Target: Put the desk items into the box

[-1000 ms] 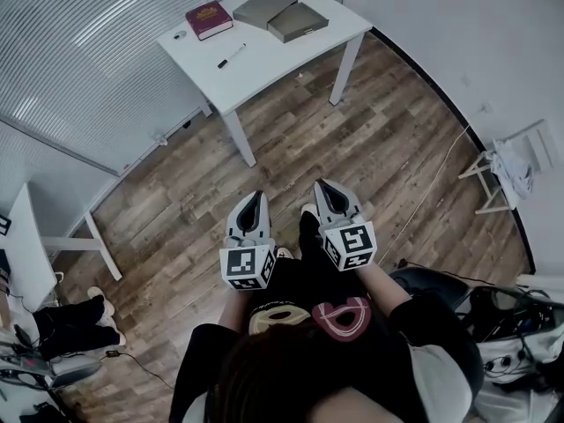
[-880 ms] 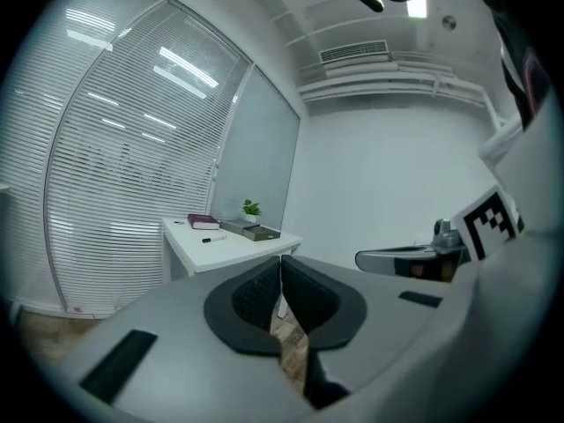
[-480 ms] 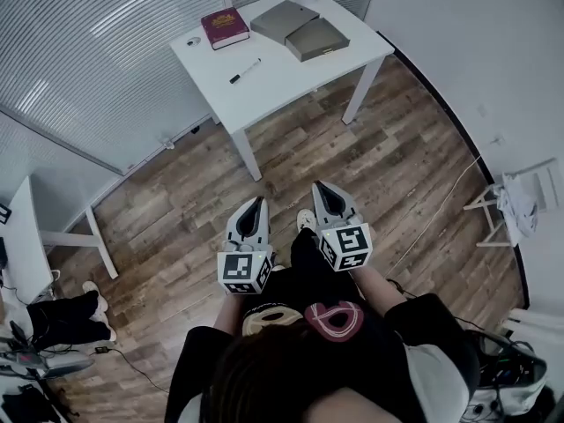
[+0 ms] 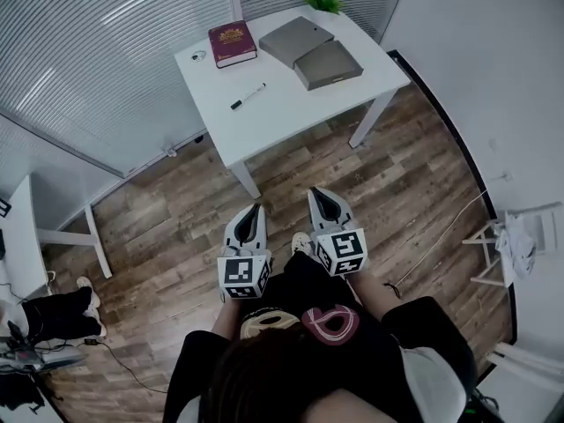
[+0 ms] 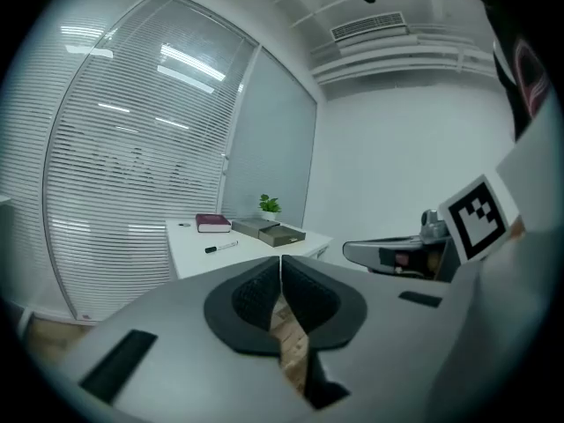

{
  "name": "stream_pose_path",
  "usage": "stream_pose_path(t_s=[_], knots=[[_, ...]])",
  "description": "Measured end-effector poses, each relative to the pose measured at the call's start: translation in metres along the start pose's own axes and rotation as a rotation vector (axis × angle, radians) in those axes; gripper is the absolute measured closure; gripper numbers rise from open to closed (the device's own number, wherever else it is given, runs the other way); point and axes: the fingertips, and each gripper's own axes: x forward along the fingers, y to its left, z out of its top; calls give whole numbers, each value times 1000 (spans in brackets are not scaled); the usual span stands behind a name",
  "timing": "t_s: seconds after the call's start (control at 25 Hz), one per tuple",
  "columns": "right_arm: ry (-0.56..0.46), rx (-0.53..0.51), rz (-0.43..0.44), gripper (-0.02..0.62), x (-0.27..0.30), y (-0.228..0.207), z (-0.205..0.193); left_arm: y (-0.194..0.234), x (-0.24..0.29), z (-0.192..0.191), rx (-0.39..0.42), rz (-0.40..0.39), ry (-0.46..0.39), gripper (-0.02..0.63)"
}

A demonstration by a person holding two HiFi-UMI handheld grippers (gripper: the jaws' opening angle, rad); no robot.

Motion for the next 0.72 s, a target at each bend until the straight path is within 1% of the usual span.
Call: stream_pose_path(t_s=[0.12, 0.24, 0.36, 0.44, 0.52, 0.72], knots=[[12, -8, 6, 584, 17, -23, 2, 2, 21, 6, 1, 25, -3, 586], [25, -20, 17, 584, 28, -42, 1, 0, 43, 3, -13, 40, 9, 586], [30, -60, 43, 584, 40, -56, 4, -2, 64, -5, -25, 58, 31, 586], [29, -76, 69, 584, 47, -62, 7, -4, 73, -5, -33, 71, 28, 586], [41, -72, 85, 584, 53, -70, 5, -7, 83, -4, -43, 73, 24, 586], [61, -39, 72, 584, 60, -90, 0, -7, 100, -4, -50, 69, 37, 586]])
